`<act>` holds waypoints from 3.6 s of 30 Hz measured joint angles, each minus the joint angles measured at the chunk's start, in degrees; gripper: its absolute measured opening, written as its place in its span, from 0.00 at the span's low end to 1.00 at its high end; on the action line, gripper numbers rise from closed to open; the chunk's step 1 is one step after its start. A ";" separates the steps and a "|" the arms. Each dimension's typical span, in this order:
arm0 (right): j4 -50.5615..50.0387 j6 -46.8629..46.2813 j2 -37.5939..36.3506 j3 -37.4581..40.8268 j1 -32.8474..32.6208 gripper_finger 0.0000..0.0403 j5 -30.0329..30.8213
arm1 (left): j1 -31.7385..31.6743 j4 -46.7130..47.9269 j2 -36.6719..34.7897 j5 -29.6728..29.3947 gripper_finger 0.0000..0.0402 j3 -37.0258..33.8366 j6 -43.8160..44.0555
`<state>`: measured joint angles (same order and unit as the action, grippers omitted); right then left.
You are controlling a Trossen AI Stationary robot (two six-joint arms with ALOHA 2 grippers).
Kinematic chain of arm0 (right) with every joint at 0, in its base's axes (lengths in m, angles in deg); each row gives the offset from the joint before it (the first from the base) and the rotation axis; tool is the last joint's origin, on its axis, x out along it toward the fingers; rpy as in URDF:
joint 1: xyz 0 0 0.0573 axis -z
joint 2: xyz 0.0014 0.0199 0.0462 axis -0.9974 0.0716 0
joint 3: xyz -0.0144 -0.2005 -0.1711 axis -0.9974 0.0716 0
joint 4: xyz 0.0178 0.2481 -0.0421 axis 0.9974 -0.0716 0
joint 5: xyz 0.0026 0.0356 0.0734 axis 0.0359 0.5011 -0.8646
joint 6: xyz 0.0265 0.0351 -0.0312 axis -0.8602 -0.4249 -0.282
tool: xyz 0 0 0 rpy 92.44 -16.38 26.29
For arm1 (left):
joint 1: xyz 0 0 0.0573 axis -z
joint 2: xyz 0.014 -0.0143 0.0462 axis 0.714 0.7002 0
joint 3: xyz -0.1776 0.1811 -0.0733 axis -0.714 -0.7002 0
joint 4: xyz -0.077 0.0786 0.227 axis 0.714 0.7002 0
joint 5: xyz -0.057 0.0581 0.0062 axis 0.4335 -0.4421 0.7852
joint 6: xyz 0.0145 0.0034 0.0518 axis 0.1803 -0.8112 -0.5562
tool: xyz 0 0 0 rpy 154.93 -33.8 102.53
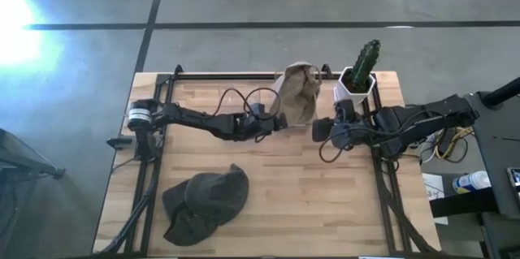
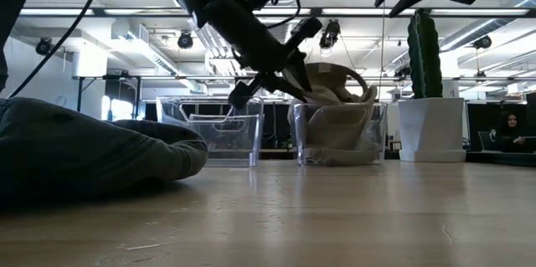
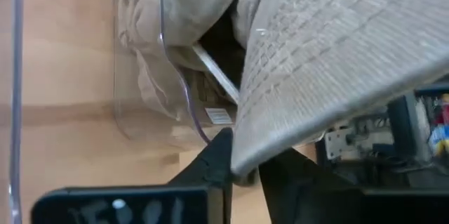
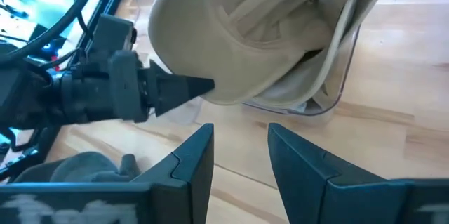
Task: Pick & Place hat
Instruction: Put the brown cap into the right transparent bin, then put the top black cap into the left transparent bin
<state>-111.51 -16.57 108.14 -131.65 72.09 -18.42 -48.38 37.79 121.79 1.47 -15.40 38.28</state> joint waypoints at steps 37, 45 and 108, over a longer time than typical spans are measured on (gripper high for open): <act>26.19 46.65 25.57 1.79 39.87 0.33 -22.92 | 9.74 22.59 -22.14 -7.35 0.23 0.39 -39.04; 22.28 48.67 36.07 1.51 39.90 0.33 -27.35 | 10.99 40.73 -27.82 -9.32 0.23 0.39 -32.15; 61.38 11.35 41.78 1.53 3.99 0.33 -48.44 | 50.11 39.79 -42.03 11.07 0.23 -40.44 34.28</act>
<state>-50.13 -5.21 149.92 -130.11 76.08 -66.86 1.73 77.58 79.76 12.54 -55.85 72.55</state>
